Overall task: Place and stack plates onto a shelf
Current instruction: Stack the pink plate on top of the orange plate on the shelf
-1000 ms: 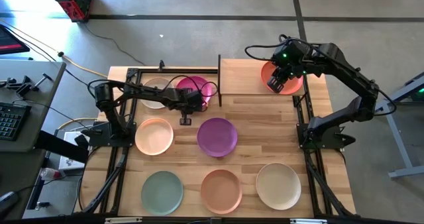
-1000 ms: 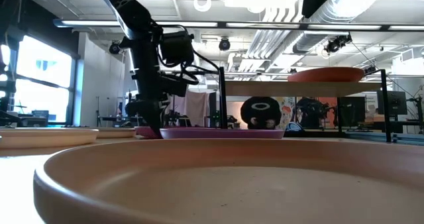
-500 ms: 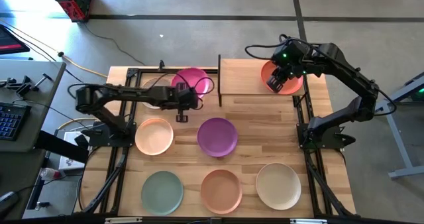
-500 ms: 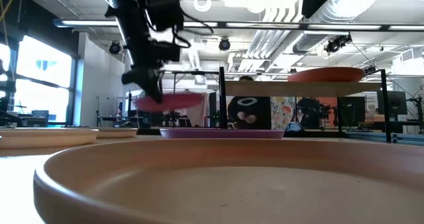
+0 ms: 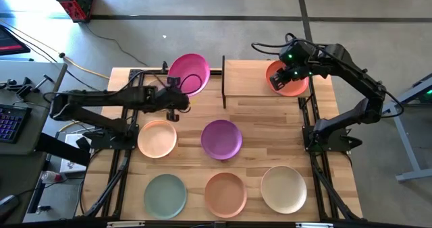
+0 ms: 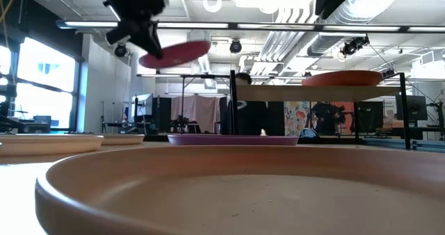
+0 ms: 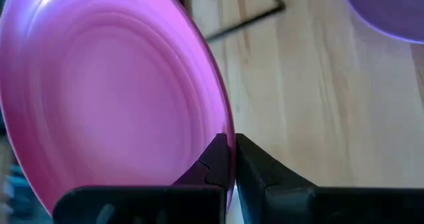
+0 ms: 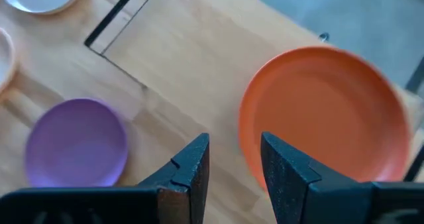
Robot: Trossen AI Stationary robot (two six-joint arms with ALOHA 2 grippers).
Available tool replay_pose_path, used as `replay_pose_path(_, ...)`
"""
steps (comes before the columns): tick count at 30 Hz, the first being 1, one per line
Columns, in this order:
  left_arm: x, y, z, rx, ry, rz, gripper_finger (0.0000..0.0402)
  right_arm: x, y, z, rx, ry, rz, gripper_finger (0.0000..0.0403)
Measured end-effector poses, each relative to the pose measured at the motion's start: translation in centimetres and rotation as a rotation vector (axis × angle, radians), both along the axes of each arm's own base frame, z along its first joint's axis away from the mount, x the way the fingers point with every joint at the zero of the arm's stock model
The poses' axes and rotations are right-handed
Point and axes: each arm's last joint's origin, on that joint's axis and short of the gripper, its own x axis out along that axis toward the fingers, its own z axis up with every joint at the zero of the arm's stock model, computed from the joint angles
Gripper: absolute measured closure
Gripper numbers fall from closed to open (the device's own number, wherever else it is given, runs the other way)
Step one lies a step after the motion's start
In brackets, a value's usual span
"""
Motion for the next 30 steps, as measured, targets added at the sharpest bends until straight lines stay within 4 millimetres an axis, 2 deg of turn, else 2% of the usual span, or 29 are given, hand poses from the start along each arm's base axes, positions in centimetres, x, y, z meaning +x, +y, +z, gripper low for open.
replay_pose_path(5, -0.8, -1.8, 1.1, 0.142, 0.048, -0.129, 0.04, 0.5, 0.9, 0.0, 0.059, -0.048, -0.032, 0.029)
replay_pose_path(10, -0.8, -3.5, 1.3, 0.261, 0.129, -0.262, 0.0399, 1.2, 2.7, 0.0, 0.106, -0.087, -0.043, 0.029)
replay_pose_path(18, -0.1, -6.3, 0.7, 0.303, 0.157, -0.41, 0.0399, 2.4, 6.0, -0.2, 0.174, -0.133, -0.065, 0.029)
replay_pose_path(22, 0.5, -7.2, 0.0, 0.29, 0.188, -0.459, 0.0399, 4.0, 7.6, -0.9, 0.199, -0.124, -0.033, 0.029)
replay_pose_path(30, 1.7, -8.6, -1.8, 0.284, 0.26, -0.524, 0.0399, 8.7, 10.4, -2.9, 0.147, -0.119, 0.059, 0.029)
